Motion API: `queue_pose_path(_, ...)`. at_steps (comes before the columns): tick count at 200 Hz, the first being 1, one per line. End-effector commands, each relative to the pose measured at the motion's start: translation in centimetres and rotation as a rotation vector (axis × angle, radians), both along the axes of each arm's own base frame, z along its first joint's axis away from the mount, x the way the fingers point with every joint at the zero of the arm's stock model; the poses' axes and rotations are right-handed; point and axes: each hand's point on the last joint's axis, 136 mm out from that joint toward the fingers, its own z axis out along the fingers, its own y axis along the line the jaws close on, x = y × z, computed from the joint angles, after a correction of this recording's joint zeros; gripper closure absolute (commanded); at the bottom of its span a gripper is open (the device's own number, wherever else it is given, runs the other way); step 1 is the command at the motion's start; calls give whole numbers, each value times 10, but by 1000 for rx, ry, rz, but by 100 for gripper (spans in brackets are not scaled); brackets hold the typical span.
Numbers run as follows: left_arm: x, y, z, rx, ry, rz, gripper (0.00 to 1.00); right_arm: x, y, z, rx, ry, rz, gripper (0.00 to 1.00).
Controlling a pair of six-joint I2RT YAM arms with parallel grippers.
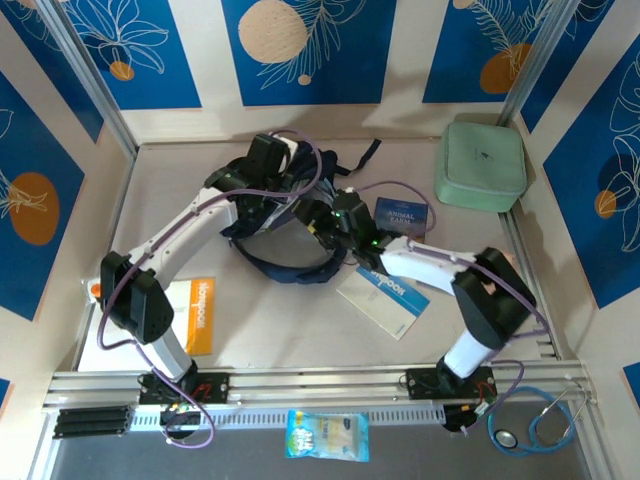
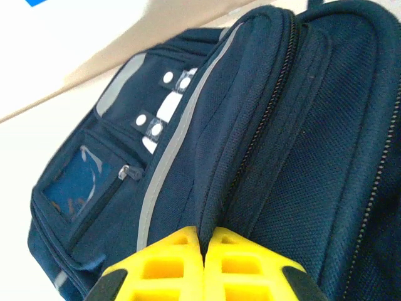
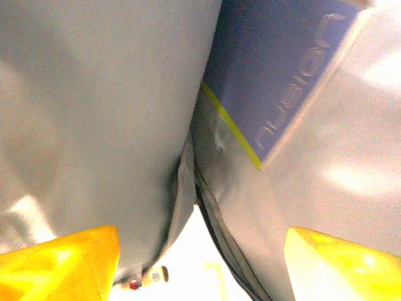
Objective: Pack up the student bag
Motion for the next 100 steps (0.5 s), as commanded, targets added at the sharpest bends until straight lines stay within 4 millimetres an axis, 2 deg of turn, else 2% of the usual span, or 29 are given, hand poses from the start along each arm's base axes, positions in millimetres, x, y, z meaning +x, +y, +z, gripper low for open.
queue_pose_path(1,13,35,17,-61,-75,110,100,-24,-35,-21,-155,14,-16,30)
queue_pose_path(23,4,45,-7,-64,-29,108,100,-46,-76,-37,-331,52,-43,29)
queue_pose_path(32,-4,43,-16,-77,-2,85,88,-55,-92,-44,-416,75,-45,29)
queue_pose_path(42,-14,39,-25,-112,31,62,61,-64,-110,-55,-497,120,-43,29)
queue_pose_path(48,-20,35,-29,-142,52,50,51,-70,-119,-62,-533,155,-40,29)
queue_pose_path(71,-42,27,-41,-242,121,27,29,-92,-147,-85,-588,299,-22,29)
queue_pose_path(100,-65,19,-44,-348,185,11,15,-118,-168,-106,-568,428,-11,29)
